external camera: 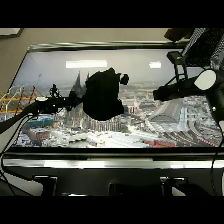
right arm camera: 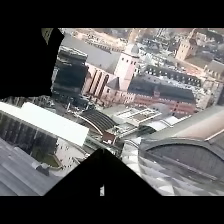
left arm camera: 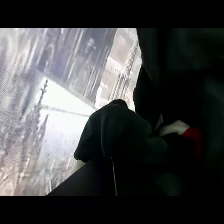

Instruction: Fold the clothes and pants, and hang the long-sleeved shirts on hangers.

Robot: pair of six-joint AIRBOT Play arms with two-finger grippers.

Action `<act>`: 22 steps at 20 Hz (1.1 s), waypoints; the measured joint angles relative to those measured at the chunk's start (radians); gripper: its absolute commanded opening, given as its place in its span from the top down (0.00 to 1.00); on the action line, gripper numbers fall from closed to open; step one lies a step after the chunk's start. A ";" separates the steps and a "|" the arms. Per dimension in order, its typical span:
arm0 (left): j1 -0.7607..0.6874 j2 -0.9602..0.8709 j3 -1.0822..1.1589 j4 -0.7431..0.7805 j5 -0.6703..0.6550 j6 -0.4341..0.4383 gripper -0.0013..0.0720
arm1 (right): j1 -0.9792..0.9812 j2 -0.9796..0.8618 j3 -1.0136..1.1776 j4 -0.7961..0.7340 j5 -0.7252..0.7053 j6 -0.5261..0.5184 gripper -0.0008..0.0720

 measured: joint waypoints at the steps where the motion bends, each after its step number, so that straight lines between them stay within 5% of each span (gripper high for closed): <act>1: 0.003 0.000 0.000 -0.001 -0.009 0.001 0.93 | 0.000 -0.019 -0.014 -0.016 0.017 0.040 0.32; 2: 0.005 0.000 0.000 -0.002 -0.018 0.003 0.93 | 0.000 -0.043 -0.031 -0.018 0.032 0.090 0.05; 8: 0.014 0.000 0.000 0.007 -0.063 0.006 0.93 | 0.001 -0.254 -0.117 0.327 -0.111 0.246 0.09; 16: 0.027 0.000 0.000 0.018 -0.072 0.007 0.93 | 0.050 -0.513 -0.134 0.698 -0.259 0.127 0.10; 19: 0.034 0.000 0.000 0.023 -0.072 0.007 0.93 | 0.103 -0.538 -0.134 0.737 -0.312 0.109 0.31; 21: 0.039 0.000 0.000 0.026 -0.072 0.007 0.93 | 0.129 -0.547 -0.134 0.743 -0.351 0.111 0.80; 22: 0.041 0.002 0.000 0.028 -0.072 0.007 0.93 | 0.137 -0.550 -0.135 0.750 -0.360 0.116 0.92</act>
